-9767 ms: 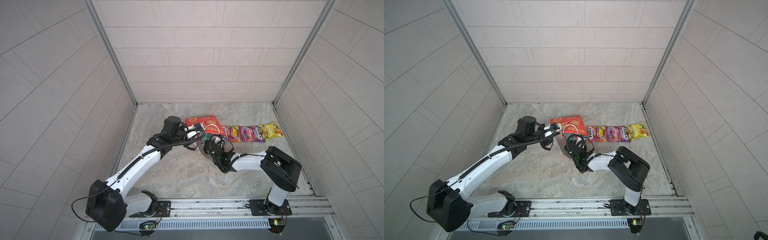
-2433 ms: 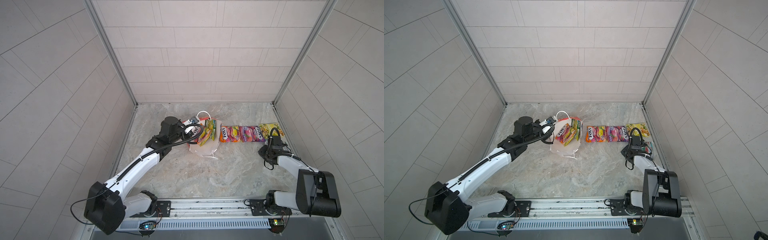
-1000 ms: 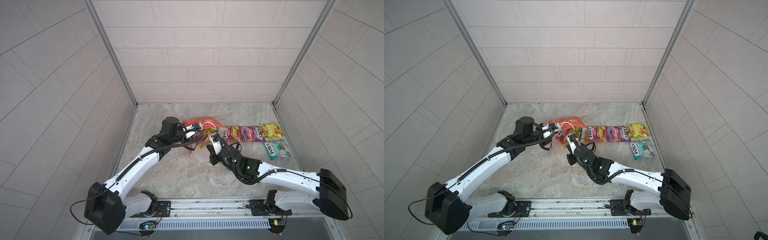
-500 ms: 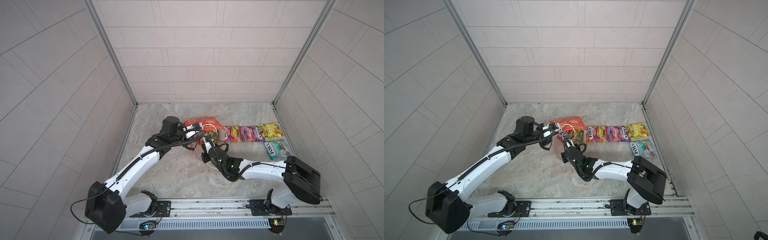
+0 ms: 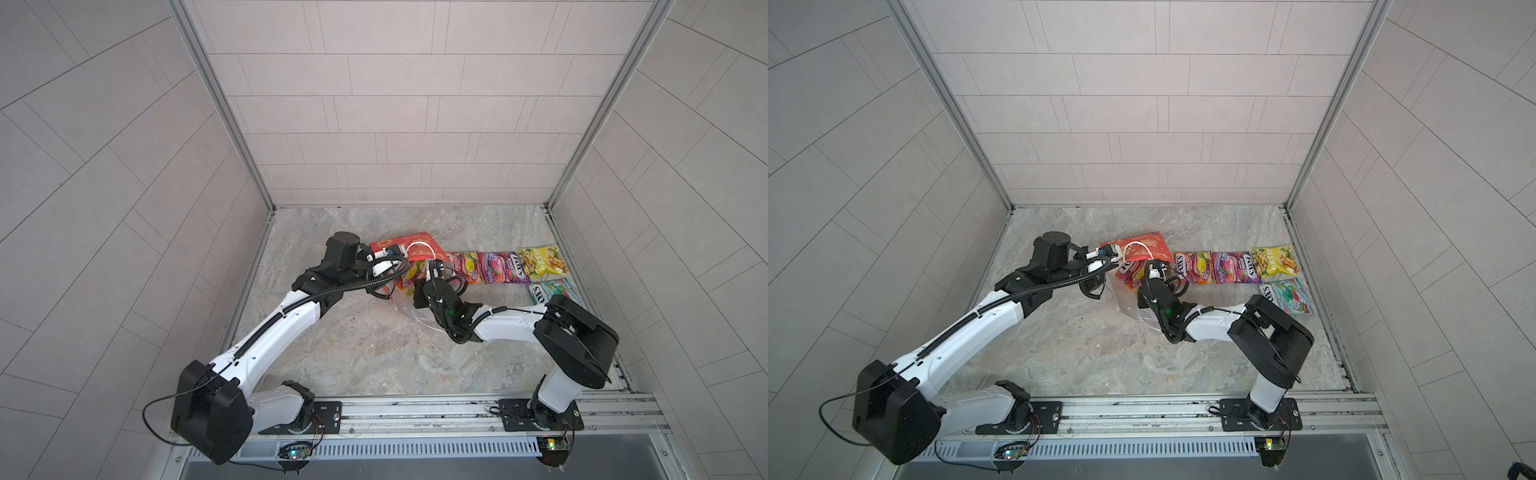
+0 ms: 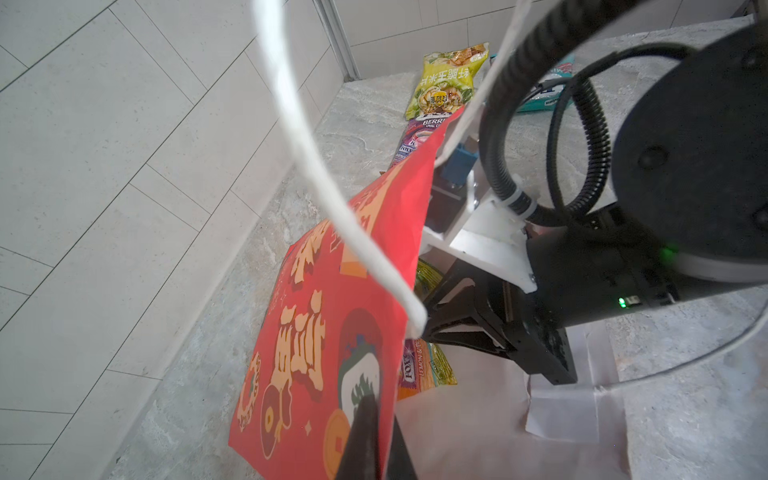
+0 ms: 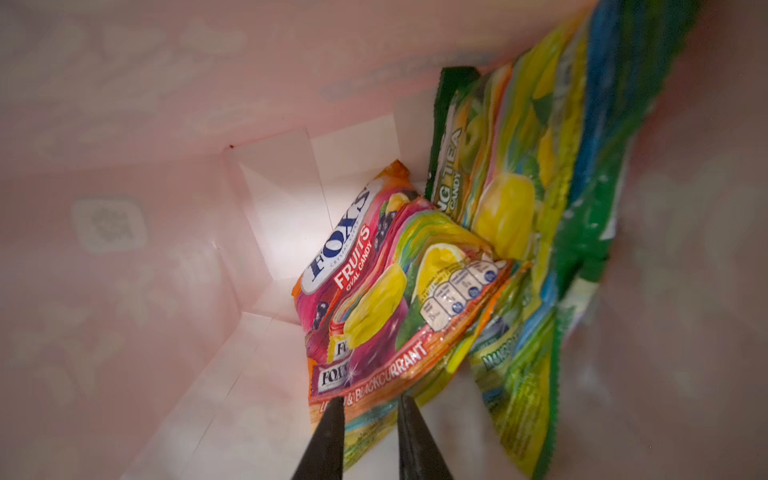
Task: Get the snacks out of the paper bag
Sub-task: 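Move the right gripper over the bag opening beside the left gripper, then lower the open right gripper into the bag toward the Fox's Fruits packet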
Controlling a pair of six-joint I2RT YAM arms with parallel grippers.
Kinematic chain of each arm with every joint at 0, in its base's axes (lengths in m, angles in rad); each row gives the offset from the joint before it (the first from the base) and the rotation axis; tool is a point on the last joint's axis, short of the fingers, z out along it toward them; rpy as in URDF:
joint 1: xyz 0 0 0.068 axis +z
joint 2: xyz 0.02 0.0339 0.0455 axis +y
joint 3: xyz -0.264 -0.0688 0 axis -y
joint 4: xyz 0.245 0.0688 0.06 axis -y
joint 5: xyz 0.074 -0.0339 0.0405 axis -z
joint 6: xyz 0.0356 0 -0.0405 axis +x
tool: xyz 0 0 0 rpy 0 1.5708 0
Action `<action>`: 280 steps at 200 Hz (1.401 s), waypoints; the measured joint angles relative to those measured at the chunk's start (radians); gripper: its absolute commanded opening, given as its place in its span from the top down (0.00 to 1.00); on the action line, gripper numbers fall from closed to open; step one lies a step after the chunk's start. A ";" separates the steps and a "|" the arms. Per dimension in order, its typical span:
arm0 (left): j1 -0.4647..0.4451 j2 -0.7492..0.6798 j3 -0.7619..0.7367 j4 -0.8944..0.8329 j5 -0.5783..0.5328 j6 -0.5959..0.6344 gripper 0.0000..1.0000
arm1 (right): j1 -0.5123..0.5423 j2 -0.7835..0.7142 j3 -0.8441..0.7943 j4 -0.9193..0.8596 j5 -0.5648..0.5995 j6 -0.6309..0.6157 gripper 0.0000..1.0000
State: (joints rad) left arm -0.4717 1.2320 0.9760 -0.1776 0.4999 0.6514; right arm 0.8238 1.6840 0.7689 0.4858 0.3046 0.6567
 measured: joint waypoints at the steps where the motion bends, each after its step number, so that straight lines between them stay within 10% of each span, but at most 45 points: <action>1: 0.000 0.000 0.000 0.000 0.000 0.000 1.00 | 0.000 0.002 0.002 -0.002 -0.002 0.007 0.67; 138: 0.000 0.012 0.002 0.000 0.020 0.001 1.00 | -0.022 0.187 0.222 -0.176 -0.003 0.344 0.47; 280: -0.002 0.012 0.002 -0.015 0.034 0.023 1.00 | -0.011 0.217 0.227 -0.185 0.051 0.394 0.95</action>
State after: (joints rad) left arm -0.4740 1.2438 0.9775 -0.1928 0.5343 0.6743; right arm 0.8124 1.9011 0.9962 0.3004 0.3561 1.0508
